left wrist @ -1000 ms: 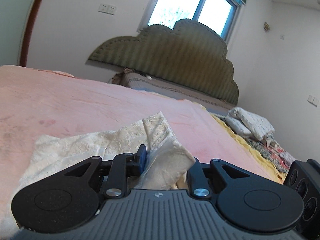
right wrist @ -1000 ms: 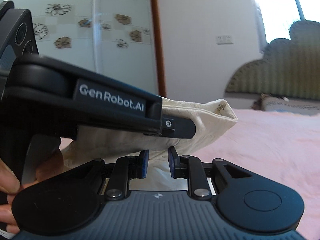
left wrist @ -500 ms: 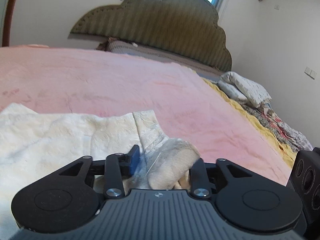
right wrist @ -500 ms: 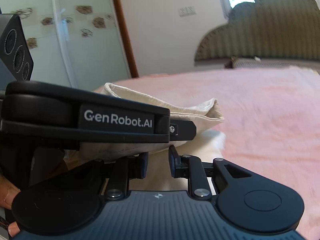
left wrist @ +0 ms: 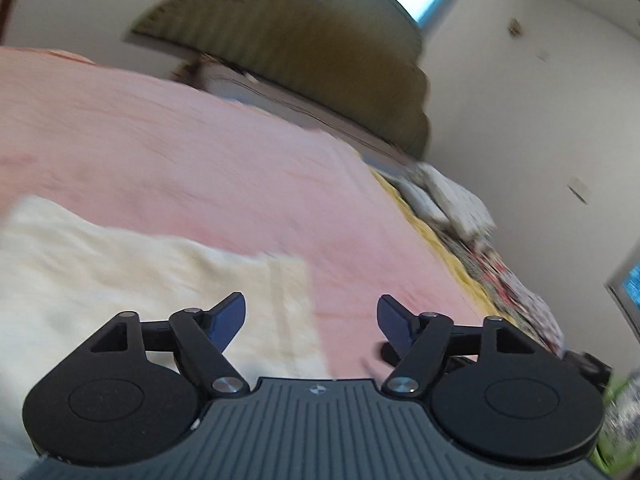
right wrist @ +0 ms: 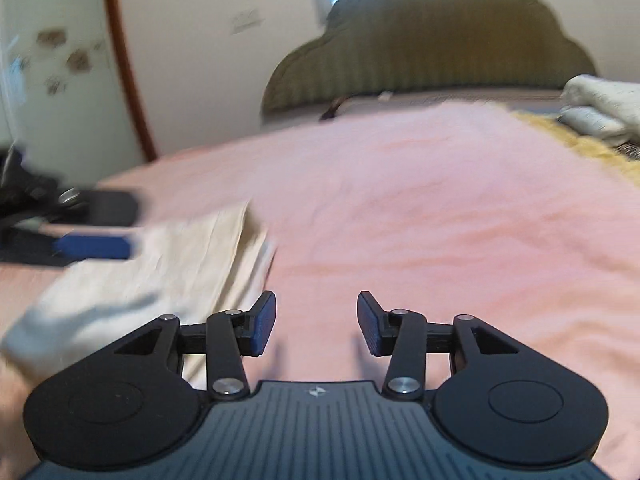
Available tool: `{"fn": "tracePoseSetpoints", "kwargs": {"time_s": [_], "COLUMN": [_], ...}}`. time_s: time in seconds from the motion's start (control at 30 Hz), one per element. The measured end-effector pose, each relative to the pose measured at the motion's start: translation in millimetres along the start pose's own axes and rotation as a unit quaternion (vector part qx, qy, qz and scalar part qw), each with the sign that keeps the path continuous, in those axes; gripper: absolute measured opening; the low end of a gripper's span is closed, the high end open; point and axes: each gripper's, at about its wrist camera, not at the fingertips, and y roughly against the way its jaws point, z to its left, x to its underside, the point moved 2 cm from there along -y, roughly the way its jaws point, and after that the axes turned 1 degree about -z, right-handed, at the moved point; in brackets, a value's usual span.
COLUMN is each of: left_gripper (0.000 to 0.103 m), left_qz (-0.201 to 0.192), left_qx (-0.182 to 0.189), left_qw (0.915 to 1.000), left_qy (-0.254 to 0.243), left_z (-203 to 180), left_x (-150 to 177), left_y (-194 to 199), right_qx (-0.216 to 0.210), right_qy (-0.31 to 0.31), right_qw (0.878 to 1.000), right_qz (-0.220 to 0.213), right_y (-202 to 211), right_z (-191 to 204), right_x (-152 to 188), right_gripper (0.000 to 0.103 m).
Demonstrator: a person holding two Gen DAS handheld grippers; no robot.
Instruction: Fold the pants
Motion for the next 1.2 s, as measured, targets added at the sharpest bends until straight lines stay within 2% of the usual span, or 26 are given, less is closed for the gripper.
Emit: {"fn": "tracePoseSetpoints", "kwargs": {"time_s": [0.07, 0.17, 0.23, 0.3, 0.37, 0.4, 0.43, 0.5, 0.6, 0.67, 0.7, 0.77, 0.8, 0.83, 0.9, 0.93, 1.0, 1.2], "left_gripper": [0.076, 0.076, 0.076, 0.076, 0.076, 0.076, 0.075, 0.075, 0.076, 0.076, 0.076, 0.076, 0.076, 0.076, 0.076, 0.076, 0.076, 0.076], "left_qz": [0.001, 0.007, 0.018, 0.033, 0.063, 0.087, 0.093, 0.078, 0.055, 0.037, 0.031, 0.027, 0.028, 0.029, 0.029, 0.028, 0.026, 0.030], "left_qx": [-0.040, -0.078, -0.095, -0.101, -0.090, -0.084, -0.087, -0.087, -0.068, -0.071, -0.075, -0.084, -0.089, -0.095, -0.108, -0.111, -0.106, -0.090], "left_qw": [0.9992, 0.9969, 0.9953, 0.9943, 0.9938, 0.9924, 0.9914, 0.9923, 0.9958, 0.9967, 0.9966, 0.9959, 0.9954, 0.9947, 0.9932, 0.9930, 0.9938, 0.9949], "left_qy": [0.002, 0.001, -0.008, -0.010, -0.015, -0.023, -0.031, -0.041, -0.027, -0.017, -0.016, -0.019, -0.023, -0.027, -0.031, -0.029, -0.018, -0.035], "left_z": [22, 51, 64, 77, 87, 93, 96, 96, 98, 102, 104, 108, 110, 112, 117, 119, 124, 120], "left_x": [-12, -23, -25, -22, -13, -5, 1, 7, 0, -8, -11, -16, -17, -17, -17, -17, -16, -13], "left_y": [12, 23, 26, 29, 23, 15, 11, 13, 27, 39, 44, 54, 58, 61, 66, 70, 76, 82], "right_qx": [-0.020, -0.067, -0.106, -0.122, -0.114, -0.096, -0.067, -0.040, -0.067, -0.119, -0.165, -0.269, -0.304, -0.338, -0.375, -0.378, -0.366, -0.276], "right_qy": [0.011, 0.052, 0.078, 0.105, 0.139, 0.163, 0.188, 0.177, 0.145, 0.114, 0.093, 0.073, 0.074, 0.080, 0.102, 0.115, 0.137, 0.172], "right_qw": [1.000, 0.996, 0.991, 0.987, 0.982, 0.979, 0.976, 0.981, 0.986, 0.986, 0.982, 0.960, 0.949, 0.936, 0.918, 0.914, 0.913, 0.940], "right_qz": [-0.016, -0.023, -0.014, 0.014, 0.054, 0.072, 0.084, 0.076, 0.037, 0.014, 0.010, 0.029, 0.039, 0.056, 0.085, 0.096, 0.117, 0.104], "right_y": [0, -11, -25, -41, -56, -59, -62, -58, -33, -16, -8, 1, 4, 4, 3, 1, -6, -30], "right_z": [11, 43, 65, 83, 94, 97, 96, 91, 97, 110, 117, 137, 148, 163, 189, 201, 220, 254], "right_x": [-10, -19, -23, -21, -13, -4, 5, 9, 3, -1, 1, 10, 16, 24, 41, 49, 62, 74], "right_gripper": [0.046, 0.046, 0.048, 0.048, 0.048, 0.048, 0.048, 0.051, 0.051, 0.052, 0.052, 0.052, 0.052, 0.052, 0.052, 0.052, 0.052, 0.052]}}
